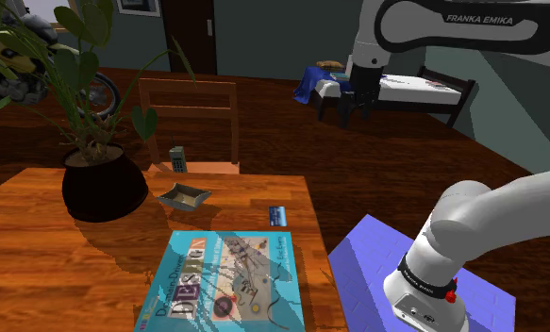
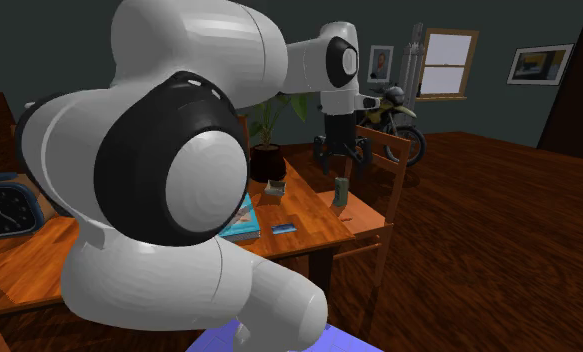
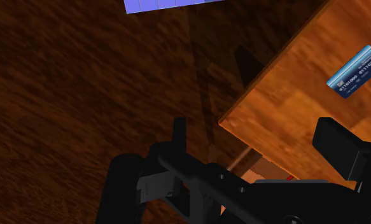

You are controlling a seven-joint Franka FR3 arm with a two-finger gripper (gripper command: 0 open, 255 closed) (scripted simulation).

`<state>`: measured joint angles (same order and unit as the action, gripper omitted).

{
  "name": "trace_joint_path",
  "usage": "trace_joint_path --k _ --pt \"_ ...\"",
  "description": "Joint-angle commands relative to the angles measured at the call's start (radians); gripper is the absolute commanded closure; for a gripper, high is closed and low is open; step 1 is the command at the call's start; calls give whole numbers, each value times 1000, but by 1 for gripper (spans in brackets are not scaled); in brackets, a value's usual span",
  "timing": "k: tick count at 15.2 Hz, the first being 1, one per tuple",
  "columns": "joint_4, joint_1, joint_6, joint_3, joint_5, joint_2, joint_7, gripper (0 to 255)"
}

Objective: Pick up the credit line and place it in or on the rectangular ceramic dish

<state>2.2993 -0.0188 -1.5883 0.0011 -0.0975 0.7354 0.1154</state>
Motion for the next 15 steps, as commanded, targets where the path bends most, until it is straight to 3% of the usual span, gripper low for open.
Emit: trace_joint_path --k 1,15 --pt "0 0 0 0 0 0 0 0" --pt "37 20 -110 114 311 -358 396 0"
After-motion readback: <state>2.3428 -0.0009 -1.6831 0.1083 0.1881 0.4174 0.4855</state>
